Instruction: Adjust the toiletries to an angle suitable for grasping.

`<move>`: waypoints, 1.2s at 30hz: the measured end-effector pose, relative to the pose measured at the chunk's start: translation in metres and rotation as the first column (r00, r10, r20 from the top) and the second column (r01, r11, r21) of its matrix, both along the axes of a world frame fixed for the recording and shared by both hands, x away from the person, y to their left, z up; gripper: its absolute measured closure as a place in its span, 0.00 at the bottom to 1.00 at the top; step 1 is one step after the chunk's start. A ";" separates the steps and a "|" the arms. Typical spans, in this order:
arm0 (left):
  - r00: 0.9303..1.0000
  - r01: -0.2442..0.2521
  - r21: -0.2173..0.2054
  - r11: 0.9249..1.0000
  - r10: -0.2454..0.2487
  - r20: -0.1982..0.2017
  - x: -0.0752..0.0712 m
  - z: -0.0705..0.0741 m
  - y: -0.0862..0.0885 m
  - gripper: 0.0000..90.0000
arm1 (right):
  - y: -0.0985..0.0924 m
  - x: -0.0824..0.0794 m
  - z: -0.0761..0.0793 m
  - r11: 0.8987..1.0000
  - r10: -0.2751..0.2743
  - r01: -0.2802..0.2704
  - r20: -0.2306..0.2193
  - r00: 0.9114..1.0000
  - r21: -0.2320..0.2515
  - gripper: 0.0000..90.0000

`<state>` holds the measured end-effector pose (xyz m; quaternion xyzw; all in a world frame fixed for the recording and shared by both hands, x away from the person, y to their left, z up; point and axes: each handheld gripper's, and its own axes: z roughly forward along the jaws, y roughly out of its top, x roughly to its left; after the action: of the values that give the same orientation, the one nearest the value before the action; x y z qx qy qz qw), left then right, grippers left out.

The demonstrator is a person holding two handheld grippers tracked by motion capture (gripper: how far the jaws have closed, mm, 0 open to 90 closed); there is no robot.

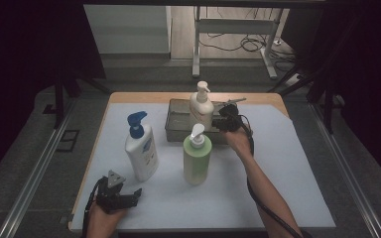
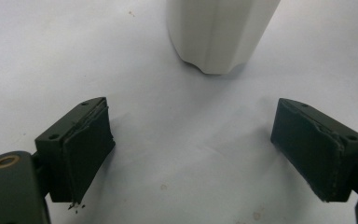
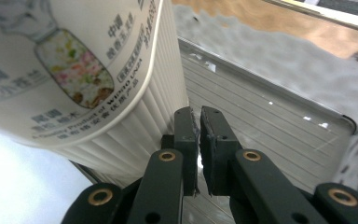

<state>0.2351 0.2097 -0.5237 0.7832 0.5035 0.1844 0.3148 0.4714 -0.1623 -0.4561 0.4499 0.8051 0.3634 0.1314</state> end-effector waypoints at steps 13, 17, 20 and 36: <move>1.000 0.000 0.001 1.000 0.000 0.000 0.000 0.000 0.000 0.13 | 0.021 0.002 -0.001 0.999 0.040 -0.040 -0.009 0.999 0.003 0.93; 1.000 0.000 0.001 1.000 0.000 0.000 0.000 0.000 0.000 0.13 | 0.026 0.005 -0.001 0.999 0.048 -0.048 -0.007 0.999 -0.010 0.94; 1.000 0.000 0.000 1.000 0.000 -0.001 0.000 0.000 0.000 0.13 | 0.028 0.007 0.000 0.999 0.045 -0.045 -0.012 0.999 -0.008 0.94; 1.000 0.000 0.000 1.000 0.000 -0.001 0.000 0.000 0.000 0.13 | 0.042 0.011 -0.004 0.998 0.057 -0.058 -0.035 0.998 -0.015 0.94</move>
<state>0.2352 0.2098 -0.5236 0.7833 0.5036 0.1839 0.3146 0.4828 -0.1205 -0.4604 0.4318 0.8228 0.3526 0.1105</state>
